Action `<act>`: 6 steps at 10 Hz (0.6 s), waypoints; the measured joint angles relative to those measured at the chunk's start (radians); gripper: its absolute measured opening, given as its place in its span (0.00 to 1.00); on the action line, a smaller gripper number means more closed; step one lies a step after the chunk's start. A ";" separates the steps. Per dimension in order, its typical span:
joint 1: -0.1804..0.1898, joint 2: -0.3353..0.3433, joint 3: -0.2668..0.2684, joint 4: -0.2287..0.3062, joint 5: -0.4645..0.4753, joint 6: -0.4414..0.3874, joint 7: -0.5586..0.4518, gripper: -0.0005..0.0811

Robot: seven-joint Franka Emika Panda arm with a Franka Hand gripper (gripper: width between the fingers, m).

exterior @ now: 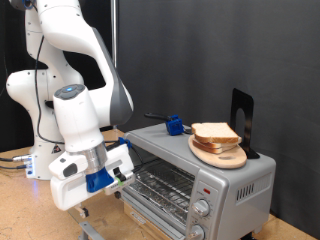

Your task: Make a piece of toast with the oven

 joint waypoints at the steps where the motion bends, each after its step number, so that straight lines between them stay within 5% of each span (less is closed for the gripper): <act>1: -0.019 -0.031 -0.002 0.011 0.093 -0.088 -0.106 0.84; 6: -0.075 -0.202 -0.061 0.047 0.141 -0.393 -0.170 0.84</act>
